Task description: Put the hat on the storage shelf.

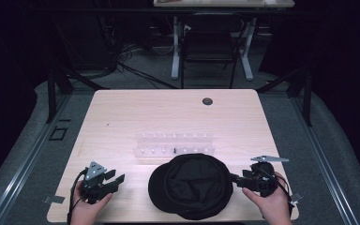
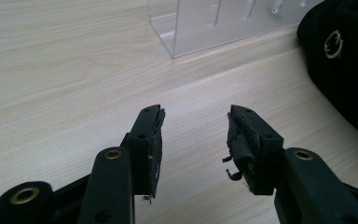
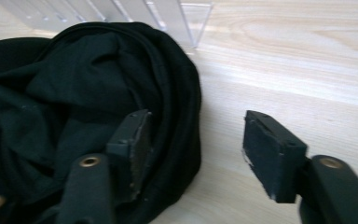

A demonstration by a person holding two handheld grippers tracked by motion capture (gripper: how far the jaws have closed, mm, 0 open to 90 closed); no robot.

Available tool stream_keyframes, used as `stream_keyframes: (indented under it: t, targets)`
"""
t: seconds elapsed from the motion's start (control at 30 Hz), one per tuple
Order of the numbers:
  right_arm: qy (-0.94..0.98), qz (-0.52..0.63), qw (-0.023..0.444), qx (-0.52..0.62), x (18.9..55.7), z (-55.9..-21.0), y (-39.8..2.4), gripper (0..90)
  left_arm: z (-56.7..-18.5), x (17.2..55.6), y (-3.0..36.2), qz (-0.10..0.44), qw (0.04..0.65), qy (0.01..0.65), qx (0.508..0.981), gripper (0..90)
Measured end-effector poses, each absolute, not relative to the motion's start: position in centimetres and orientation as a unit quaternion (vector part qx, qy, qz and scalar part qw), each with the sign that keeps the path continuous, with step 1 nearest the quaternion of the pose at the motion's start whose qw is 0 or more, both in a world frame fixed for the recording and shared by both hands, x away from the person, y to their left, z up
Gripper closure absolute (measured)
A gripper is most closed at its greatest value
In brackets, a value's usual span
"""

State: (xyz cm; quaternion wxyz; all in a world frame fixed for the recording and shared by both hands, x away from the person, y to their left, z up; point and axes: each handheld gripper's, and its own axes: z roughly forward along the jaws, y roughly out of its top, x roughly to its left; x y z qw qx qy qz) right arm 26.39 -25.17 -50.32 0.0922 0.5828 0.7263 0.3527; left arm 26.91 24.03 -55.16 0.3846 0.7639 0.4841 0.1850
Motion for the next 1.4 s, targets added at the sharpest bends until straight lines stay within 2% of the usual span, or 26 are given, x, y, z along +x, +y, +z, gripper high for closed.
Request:
stream_keyframes:
  t: [0.1, 0.13, 0.17, 0.23, 0.33, 0.63, 1.1, 1.4]
  targets:
    - [0.728, 0.357, 0.08, 0.58, 26.7, -50.2, -24.9, 39.7, -55.2, 26.9, 24.1, 0.179, 0.382, 0.483, 0.767, 54.3]
    - [0.733, 0.348, 0.082, 0.579, 27.0, -50.2, -24.8, 46.0, -55.2, 26.9, 24.0, 0.181, 0.385, 0.483, 0.766, 53.7]
    - [0.733, 0.348, 0.082, 0.579, 27.0, -50.2, -24.8, 46.0, -55.3, 27.0, 24.0, 0.181, 0.385, 0.482, 0.766, 53.7]
    - [0.74, 0.323, 0.073, 0.585, 27.7, -50.3, -24.5, 54.0, -55.3, 26.9, 24.0, 0.181, 0.386, 0.478, 0.768, 53.6]
    - [0.749, 0.299, 0.075, 0.587, 28.5, -50.6, -24.1, 59.4, -55.3, 26.9, 23.8, 0.18, 0.385, 0.476, 0.77, 53.6]
    - [0.754, 0.277, 0.06, 0.593, 29.8, -51.2, -23.7, 62.4, -55.4, 27.0, 23.8, 0.176, 0.381, 0.473, 0.775, 53.5]
    - [0.773, 0.235, 0.009, 0.589, 32.1, -51.6, -23.5, 65.2, -55.6, 27.1, 23.6, 0.172, 0.377, 0.471, 0.779, 53.0]
    - [0.781, 0.214, -0.042, 0.585, 33.6, -52.0, -23.4, 71.4, -55.7, 27.1, 23.5, 0.17, 0.373, 0.471, 0.781, 52.8]
